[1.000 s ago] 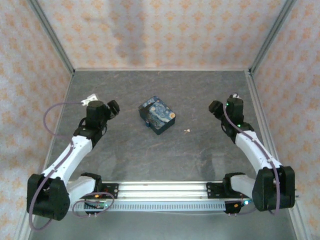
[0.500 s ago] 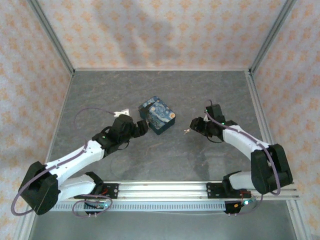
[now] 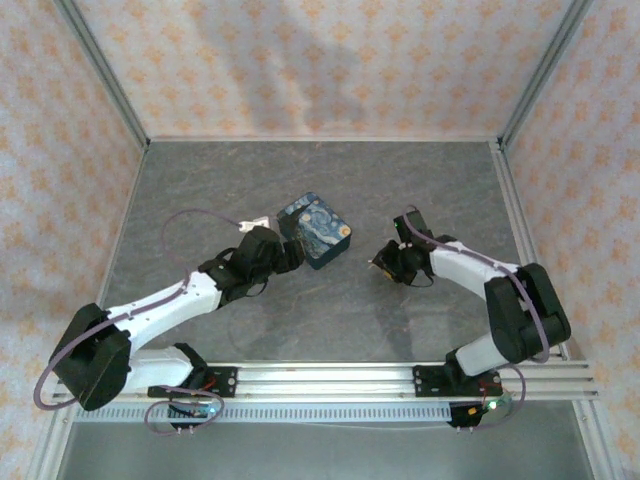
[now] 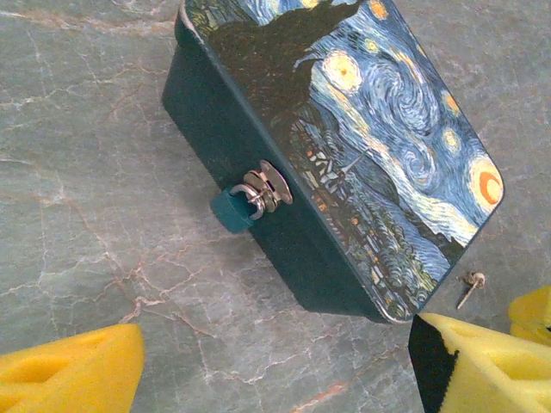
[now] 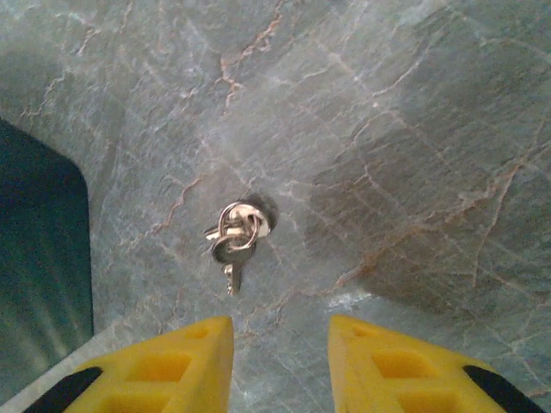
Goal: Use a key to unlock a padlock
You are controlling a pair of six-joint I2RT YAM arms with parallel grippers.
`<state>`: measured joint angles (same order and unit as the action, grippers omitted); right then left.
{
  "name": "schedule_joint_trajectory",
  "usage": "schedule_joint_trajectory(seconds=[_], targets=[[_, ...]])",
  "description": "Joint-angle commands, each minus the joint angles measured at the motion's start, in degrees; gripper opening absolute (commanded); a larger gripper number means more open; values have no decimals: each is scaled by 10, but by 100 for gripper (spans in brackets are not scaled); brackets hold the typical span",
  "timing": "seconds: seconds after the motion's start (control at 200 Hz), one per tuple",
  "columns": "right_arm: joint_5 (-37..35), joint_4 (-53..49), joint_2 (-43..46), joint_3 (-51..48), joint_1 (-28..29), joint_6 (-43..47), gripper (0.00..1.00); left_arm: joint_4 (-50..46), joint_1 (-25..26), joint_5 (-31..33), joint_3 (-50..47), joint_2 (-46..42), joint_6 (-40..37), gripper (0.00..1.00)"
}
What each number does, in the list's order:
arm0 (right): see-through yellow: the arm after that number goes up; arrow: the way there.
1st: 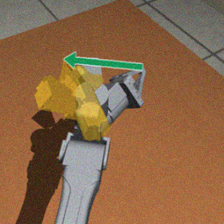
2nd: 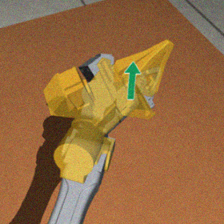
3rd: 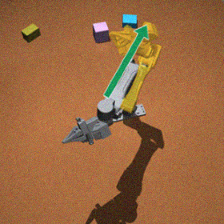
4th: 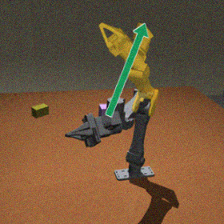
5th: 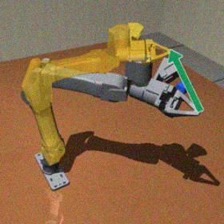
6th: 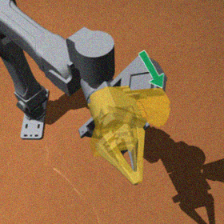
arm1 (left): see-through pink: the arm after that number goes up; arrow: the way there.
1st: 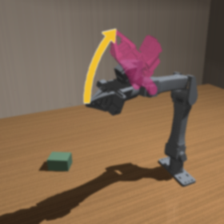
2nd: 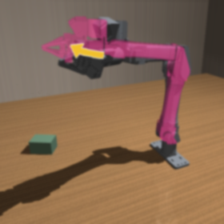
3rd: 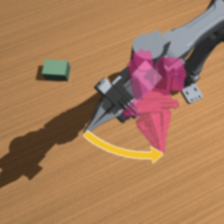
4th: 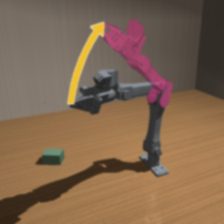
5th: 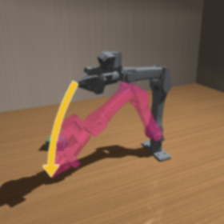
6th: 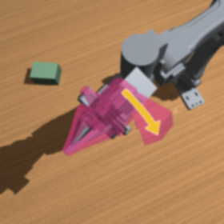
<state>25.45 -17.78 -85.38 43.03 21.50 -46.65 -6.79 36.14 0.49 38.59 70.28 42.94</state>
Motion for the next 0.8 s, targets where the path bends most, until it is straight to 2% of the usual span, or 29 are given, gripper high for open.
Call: schedule_joint_trajectory(seconds=[0.0, 0.26, 0.791], targets=[[-15, -6, -20, 21, 1, -56, 32, -4, 6, 27, -3, -10, 13, 82], [-22, 7, -55, 36, 2, -78, 33, -5, 6, 40, -28, -34, 16, 82], [-93, 19, -83, 52, 2, -119, 38, 10, 7, 38, -52, -38, 24, 82]])
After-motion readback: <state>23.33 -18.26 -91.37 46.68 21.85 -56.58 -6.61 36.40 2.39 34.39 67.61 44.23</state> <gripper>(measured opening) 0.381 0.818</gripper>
